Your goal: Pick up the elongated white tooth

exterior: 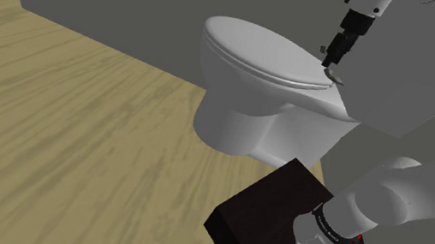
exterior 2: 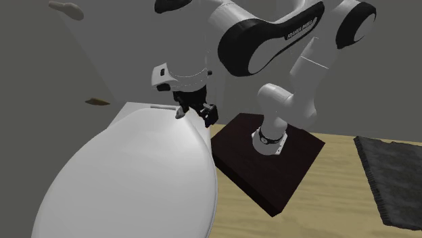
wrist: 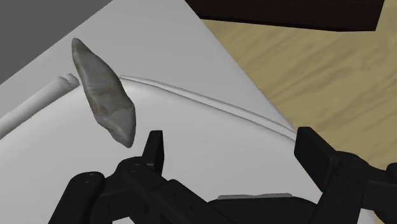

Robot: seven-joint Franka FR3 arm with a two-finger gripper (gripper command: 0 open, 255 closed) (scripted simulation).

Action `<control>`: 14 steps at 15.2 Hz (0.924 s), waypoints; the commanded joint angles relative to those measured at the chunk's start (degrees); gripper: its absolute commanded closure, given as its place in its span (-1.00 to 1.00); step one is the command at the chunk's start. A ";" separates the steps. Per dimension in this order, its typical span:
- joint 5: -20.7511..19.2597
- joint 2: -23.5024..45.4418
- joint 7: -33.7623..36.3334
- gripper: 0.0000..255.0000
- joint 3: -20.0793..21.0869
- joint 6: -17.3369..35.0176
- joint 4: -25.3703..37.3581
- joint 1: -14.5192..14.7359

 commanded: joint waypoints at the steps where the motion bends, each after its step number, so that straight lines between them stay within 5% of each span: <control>1: -1.44 3.38 -3.45 -1.00 -2.01 -0.79 3.16 -0.50; 6: -4.04 10.67 -10.72 -1.00 -6.07 -1.59 9.39 -1.68; 14: -4.25 10.15 -10.07 -1.00 -5.93 4.18 3.03 -2.50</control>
